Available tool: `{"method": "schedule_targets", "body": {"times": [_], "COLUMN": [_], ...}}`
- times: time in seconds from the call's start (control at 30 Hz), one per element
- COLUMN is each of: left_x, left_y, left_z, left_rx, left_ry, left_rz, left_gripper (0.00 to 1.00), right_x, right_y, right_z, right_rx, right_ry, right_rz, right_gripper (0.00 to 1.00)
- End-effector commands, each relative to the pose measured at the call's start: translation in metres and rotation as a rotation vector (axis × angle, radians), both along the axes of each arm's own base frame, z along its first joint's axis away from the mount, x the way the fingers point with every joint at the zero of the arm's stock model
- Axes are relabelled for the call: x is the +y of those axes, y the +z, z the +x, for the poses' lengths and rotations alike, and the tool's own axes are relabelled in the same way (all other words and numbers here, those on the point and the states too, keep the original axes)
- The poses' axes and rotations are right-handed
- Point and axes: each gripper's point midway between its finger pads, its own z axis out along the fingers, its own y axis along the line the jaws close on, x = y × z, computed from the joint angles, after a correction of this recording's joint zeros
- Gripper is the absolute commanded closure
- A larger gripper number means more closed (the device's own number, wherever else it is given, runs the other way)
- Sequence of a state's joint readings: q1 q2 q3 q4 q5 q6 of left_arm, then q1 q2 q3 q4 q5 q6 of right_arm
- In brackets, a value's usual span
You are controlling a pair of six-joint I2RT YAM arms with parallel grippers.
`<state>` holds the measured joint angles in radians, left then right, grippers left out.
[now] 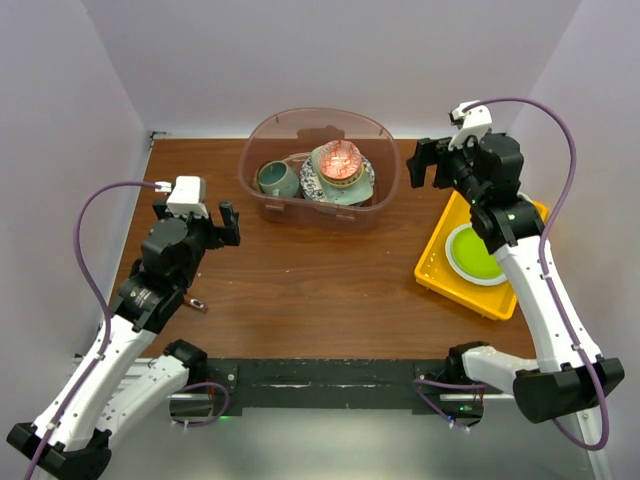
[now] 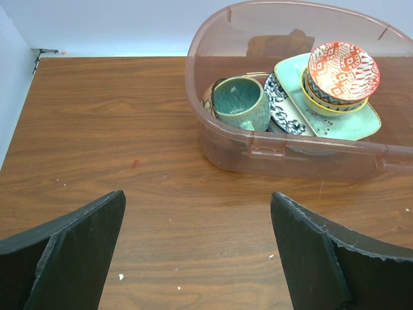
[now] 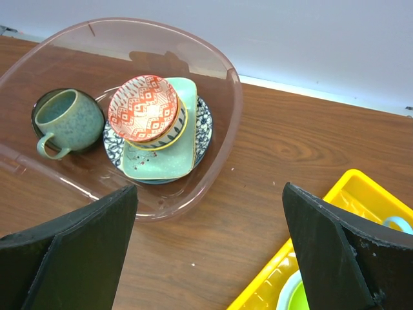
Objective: Place the mixed dishes into the plastic bin
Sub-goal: Reset both arms
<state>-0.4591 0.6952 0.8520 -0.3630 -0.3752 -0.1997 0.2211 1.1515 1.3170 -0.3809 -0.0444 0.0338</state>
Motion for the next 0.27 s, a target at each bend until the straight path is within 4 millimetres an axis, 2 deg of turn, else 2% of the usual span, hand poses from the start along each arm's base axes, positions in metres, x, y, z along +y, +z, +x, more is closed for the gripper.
{"method": "schedule_targets", "body": {"times": [0.0,0.23], "left_x": [0.0038,0.0040], "left_y": [0.0192,0.0228], "left_z": [-0.0007,-0.0024], "left_rx": [-0.051,-0.056], "left_ry": [0.023,0.020], "left_rz": [-0.036,-0.041], "left_gripper": [0.00,0.00], "right_x": [-0.0012,0.0016], "right_y": [0.0144,0.0149], "right_z": [-0.0015,-0.0032], "right_rx": [-0.045,-0.054], "right_ry": [-0.001,0.040], "right_rz": [0.024,-0.005], "right_gripper": [0.02,0.02]}}
